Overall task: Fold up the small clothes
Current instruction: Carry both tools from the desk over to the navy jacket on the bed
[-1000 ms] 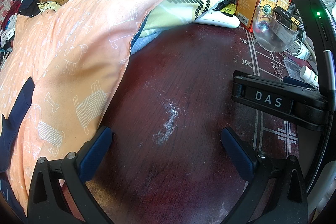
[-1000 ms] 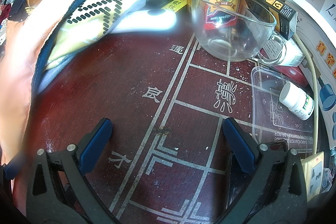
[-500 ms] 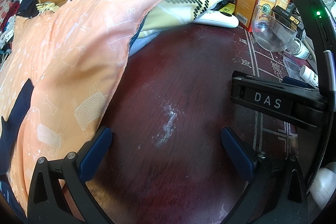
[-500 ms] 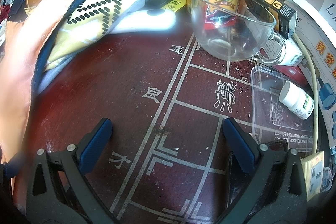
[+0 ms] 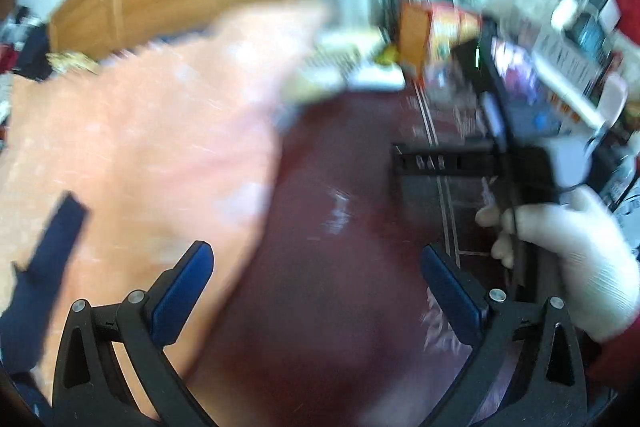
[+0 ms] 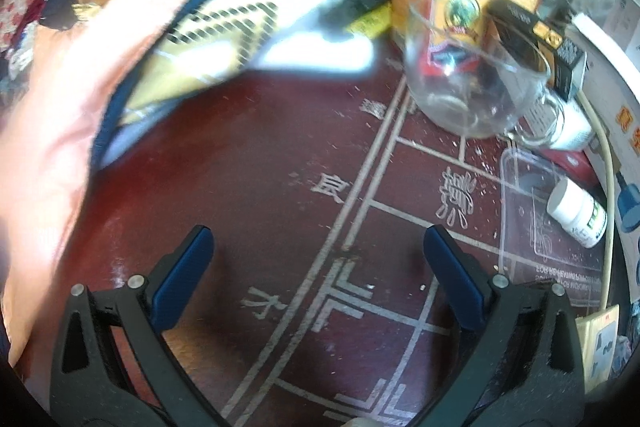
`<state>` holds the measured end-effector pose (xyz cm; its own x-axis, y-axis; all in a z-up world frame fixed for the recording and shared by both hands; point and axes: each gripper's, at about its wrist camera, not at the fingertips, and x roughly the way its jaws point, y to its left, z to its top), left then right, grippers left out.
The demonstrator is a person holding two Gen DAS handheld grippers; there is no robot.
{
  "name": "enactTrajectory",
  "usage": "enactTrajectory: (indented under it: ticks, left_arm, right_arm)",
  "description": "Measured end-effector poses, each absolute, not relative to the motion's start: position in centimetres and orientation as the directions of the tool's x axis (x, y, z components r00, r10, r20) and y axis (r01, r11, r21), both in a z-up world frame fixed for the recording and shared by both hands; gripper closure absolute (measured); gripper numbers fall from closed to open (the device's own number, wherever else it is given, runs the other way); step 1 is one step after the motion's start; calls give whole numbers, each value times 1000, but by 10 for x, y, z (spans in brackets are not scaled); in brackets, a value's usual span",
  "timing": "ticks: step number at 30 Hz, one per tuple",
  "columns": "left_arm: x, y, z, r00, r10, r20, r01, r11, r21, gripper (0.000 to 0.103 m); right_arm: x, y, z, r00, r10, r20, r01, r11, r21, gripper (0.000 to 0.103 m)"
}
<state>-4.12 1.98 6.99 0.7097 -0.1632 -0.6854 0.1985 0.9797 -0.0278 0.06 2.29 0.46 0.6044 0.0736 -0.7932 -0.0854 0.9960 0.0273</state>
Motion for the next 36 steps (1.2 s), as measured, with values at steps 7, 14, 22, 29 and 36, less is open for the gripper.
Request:
enactTrajectory:
  ticks: [7, 14, 22, 29, 36]
  left_arm:
    - [-165, 129, 189, 915, -15, -404, -6, 999, -49, 0]
    - [-322, 222, 321, 967, 252, 27, -248, 963, -102, 0]
    - [-495, 262, 381, 725, 596, 345, -597, 794, -116, 0]
    - [-661, 293, 459, 383, 789, 481, -860, 494, -126, 0]
    - [-790, 311, 516, 201, 840, 504, -947, 298, -120, 0]
  right_arm:
    - [-37, 50, 59, 690, 192, -697, -215, 975, 56, 0]
    - [-134, 105, 198, 817, 474, -328, -475, 876, 83, 0]
    - [-248, 154, 275, 683, 723, 104, -724, 689, -30, 0]
    - [-287, 210, 263, 562, 814, 147, -796, 581, -172, 0]
    - [-319, 222, 274, 520, 828, 212, -784, 561, -266, 0]
